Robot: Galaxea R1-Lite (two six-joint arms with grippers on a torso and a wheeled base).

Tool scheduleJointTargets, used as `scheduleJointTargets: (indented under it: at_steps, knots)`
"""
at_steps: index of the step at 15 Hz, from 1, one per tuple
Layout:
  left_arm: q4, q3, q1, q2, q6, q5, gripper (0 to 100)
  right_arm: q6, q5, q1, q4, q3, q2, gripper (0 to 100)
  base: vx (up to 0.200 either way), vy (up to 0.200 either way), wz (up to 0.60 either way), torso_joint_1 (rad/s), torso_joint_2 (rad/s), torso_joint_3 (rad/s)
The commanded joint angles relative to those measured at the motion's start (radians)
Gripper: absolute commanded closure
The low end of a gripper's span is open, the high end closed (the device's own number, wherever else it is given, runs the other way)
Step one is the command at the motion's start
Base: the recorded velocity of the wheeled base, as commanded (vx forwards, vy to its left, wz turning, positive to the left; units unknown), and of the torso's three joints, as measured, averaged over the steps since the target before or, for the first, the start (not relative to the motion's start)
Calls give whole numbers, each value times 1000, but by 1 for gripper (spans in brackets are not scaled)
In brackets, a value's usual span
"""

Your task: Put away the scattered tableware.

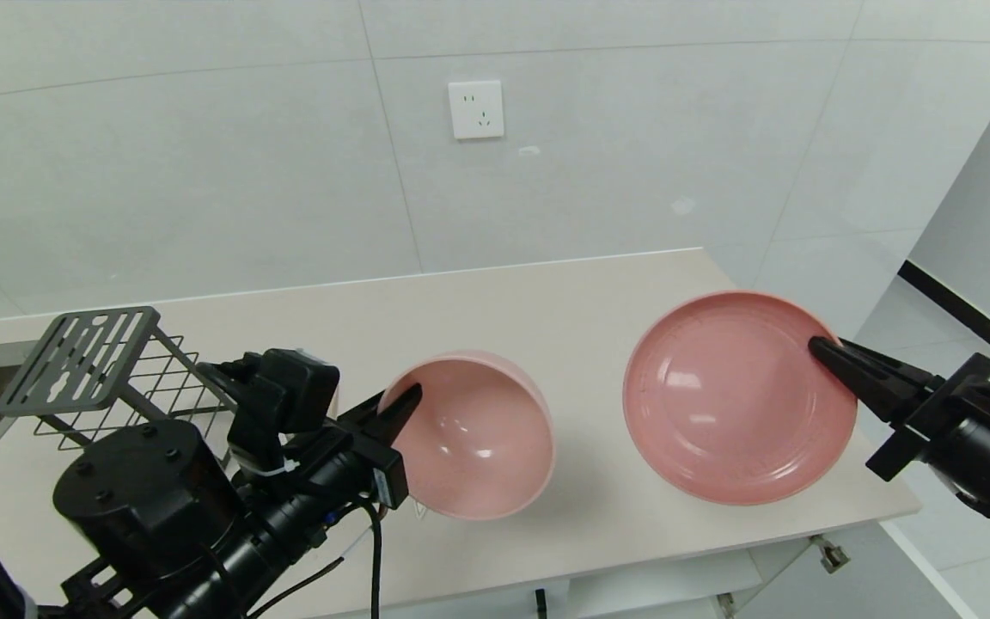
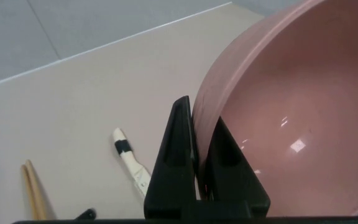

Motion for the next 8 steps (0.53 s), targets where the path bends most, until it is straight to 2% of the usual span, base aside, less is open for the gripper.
scheduleJointTargets:
  at_steps: [1,2,4,8]
  knots:
    - [-1,0,-7,3,-27,0,100,0,1,-22,-1,16,-83,100,0,0,0,0,0,0]
    - [-1,5,-7,0,-41,0,100,0,-1,-23,-1,16,-91,100,0,0,0,0,0,0]
    - [-1,16,-6,-12,-41,2,100,0,-1,-25,-1,23,-86,100,0,0,0,0,0,0]
    - [-1,48,-7,-15,-27,3,100,0,-1,-25,-1,31,-89,100,-200,0,0,1,2,-1]
